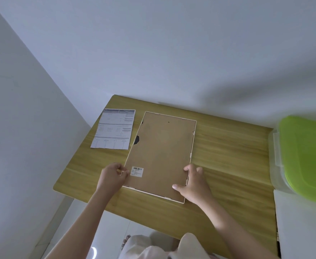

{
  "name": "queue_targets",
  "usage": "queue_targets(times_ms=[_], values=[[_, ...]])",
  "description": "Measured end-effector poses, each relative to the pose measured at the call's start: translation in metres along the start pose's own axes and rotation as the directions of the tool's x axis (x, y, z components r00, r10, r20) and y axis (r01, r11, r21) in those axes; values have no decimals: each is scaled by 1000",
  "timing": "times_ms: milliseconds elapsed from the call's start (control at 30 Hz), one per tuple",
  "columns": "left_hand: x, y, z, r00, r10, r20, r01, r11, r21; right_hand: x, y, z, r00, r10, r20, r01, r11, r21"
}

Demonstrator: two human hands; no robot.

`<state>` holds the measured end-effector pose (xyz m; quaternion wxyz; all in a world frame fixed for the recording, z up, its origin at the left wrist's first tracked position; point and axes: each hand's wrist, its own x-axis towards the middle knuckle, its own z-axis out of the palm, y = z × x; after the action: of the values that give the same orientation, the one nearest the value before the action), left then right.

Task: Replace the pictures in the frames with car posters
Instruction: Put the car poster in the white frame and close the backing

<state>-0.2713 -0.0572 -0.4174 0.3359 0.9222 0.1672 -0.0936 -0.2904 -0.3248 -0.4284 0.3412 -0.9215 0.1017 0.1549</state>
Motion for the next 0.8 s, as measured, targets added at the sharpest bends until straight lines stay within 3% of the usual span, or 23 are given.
queue_targets(times_ms=[200,433,600,700,800], values=[[29,19,3,995,92,28,-93,995,21,37,-4,-15,998,-40,-48,41,999,6],[49,18,11,991,91,99,-97,993,64,78,-9,-34,995,-63,74,74,986,-152],[45,13,17,989,139,45,-142,987,73,79,-7,-29,996,-79,42,85,979,-185],[40,13,20,985,174,2,-174,982,79,78,-5,-25,996,-82,28,85,982,-168],[38,15,22,989,148,-27,-146,987,60,75,-3,-20,998,-62,9,63,997,-33]])
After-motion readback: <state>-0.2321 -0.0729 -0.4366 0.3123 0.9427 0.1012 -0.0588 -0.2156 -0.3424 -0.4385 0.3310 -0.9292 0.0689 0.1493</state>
